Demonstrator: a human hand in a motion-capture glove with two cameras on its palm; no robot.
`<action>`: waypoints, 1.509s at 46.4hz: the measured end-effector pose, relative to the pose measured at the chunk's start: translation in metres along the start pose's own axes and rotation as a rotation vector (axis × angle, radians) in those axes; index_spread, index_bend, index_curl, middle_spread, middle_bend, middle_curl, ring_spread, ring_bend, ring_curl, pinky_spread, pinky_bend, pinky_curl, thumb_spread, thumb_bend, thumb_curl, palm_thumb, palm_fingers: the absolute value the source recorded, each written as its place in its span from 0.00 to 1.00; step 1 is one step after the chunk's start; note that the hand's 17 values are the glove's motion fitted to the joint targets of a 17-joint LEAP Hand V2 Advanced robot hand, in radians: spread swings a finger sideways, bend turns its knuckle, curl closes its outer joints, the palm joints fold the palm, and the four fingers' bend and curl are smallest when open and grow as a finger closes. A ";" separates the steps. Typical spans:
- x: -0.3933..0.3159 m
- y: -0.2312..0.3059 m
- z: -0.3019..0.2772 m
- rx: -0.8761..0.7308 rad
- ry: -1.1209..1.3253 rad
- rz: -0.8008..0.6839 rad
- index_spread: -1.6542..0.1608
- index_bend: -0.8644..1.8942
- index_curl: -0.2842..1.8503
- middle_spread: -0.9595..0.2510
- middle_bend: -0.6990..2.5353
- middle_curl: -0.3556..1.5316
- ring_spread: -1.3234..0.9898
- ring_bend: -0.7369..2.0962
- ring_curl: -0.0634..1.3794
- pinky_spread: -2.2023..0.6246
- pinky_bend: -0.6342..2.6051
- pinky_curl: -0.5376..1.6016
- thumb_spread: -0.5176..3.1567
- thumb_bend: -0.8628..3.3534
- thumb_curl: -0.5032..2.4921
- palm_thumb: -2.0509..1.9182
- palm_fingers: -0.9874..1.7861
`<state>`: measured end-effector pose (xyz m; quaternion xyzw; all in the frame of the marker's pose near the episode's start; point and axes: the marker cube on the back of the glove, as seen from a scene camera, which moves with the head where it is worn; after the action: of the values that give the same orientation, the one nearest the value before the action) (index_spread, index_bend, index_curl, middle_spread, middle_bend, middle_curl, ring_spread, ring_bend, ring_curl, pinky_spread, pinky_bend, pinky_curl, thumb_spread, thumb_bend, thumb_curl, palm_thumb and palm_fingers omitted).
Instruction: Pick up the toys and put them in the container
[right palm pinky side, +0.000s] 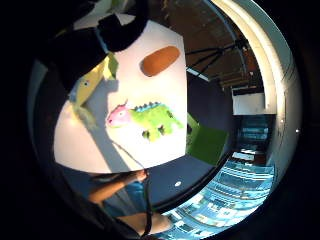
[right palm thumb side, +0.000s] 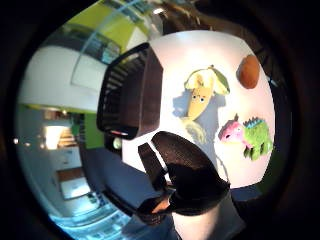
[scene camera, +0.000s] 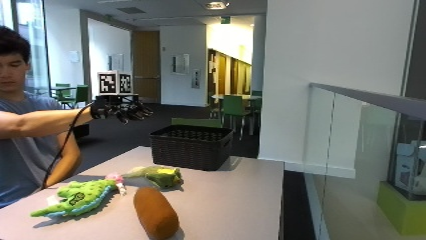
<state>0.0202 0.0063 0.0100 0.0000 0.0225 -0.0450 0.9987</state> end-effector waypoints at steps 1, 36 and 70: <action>0.000 0.000 0.001 -0.002 -0.001 0.074 0.76 0.35 0.19 0.70 0.27 0.26 0.49 0.37 0.11 0.76 0.47 0.39 0.43 0.19 0.19 0.50 0.38; 0.157 0.067 0.132 -0.149 -0.021 0.311 0.74 0.34 0.19 0.69 0.28 0.35 0.54 0.42 0.19 0.79 0.56 0.43 0.41 0.19 0.23 0.50 0.32; 0.153 0.074 0.212 -0.206 -0.053 0.369 0.73 0.32 0.17 0.75 0.27 0.33 0.55 0.55 0.28 0.74 0.61 0.44 0.42 0.21 0.25 0.53 0.38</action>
<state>0.1883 0.0656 0.2148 -0.0993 0.0006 0.1414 0.9850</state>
